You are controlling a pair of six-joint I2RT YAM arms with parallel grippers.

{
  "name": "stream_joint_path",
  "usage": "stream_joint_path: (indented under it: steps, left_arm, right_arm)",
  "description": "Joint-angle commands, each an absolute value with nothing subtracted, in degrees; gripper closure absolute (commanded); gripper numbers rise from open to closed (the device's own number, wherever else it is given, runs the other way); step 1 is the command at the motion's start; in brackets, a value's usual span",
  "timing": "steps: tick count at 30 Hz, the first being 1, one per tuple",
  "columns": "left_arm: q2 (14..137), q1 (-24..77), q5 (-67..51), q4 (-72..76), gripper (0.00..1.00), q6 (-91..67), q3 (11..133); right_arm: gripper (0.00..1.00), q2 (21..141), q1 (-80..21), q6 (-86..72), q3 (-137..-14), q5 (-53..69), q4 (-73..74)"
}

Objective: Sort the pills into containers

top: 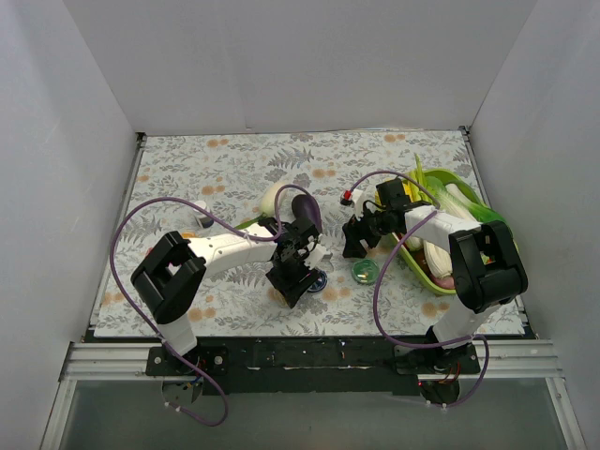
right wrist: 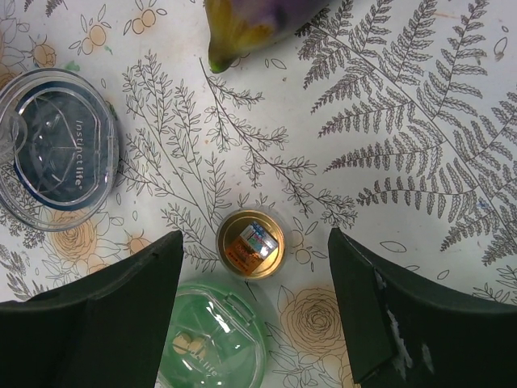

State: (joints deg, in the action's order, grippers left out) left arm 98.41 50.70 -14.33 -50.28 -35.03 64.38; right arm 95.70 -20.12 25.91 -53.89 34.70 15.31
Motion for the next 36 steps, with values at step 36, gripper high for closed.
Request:
stream_joint_path:
  steps: [36]
  left_arm:
    - [103.97,51.59,-12.75,-59.5,1.0,-37.53,75.32]
  right_arm:
    - [0.19,94.13,-18.72,26.72,-54.58,37.27,16.52]
